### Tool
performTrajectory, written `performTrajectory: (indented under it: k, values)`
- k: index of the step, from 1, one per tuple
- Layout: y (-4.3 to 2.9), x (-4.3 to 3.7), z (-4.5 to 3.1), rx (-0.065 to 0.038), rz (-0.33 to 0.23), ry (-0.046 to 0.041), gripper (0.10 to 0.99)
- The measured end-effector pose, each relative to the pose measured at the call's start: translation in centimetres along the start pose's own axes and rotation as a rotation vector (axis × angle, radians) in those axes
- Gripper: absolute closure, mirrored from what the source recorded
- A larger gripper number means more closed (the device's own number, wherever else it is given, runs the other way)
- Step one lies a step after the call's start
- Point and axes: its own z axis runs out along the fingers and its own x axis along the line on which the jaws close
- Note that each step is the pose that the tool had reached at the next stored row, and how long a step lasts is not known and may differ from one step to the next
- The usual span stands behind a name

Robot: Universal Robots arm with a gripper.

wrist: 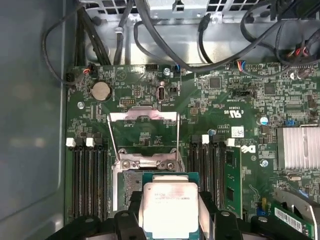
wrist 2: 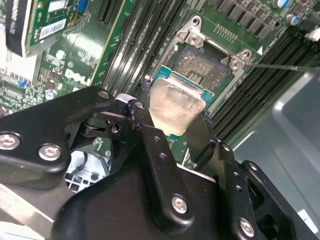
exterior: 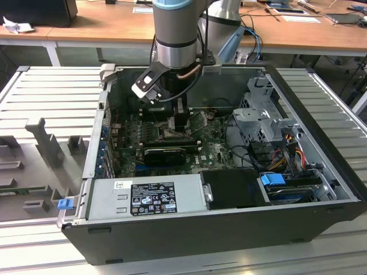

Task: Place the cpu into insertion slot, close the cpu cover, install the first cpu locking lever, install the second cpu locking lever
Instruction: 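Place the cpu into insertion slot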

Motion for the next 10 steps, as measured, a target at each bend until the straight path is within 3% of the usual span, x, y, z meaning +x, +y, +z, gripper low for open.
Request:
performTrajectory:
  k: [10]
  values:
    - [-0.87, 0.73, 2.27, 0.001, -0.033, 0.0045, 0.561]
